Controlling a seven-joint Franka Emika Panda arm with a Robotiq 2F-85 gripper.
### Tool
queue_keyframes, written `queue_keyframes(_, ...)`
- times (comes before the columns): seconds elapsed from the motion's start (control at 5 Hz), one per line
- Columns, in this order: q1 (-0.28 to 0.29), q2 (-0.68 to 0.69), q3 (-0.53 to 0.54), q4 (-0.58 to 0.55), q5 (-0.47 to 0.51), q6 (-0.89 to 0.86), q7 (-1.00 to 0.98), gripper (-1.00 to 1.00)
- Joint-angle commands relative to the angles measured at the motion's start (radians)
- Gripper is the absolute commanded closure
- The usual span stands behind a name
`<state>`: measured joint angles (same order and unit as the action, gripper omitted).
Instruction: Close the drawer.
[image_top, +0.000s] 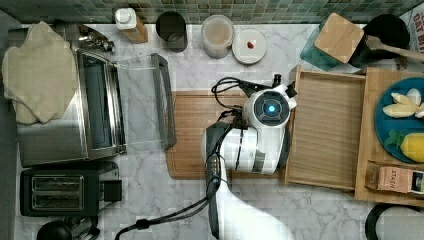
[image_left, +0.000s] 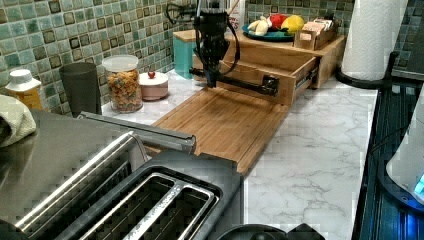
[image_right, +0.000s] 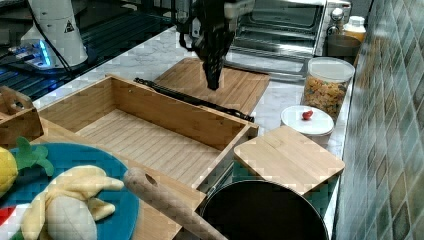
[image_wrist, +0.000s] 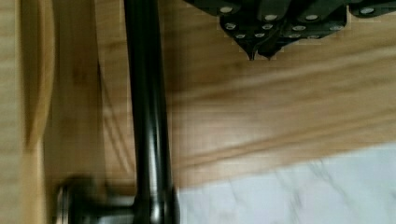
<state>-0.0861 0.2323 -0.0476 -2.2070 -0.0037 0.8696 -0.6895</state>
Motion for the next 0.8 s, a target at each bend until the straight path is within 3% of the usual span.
queue_keyframes(0.2,-0.045,-0.028,-0.061,-0.01,-0.03,-0.021,0.01,1.0)
queue_keyframes(0.8,-0.113,-0.047,-0.084,-0.033,0.002,0.115,-0.138,1.0)
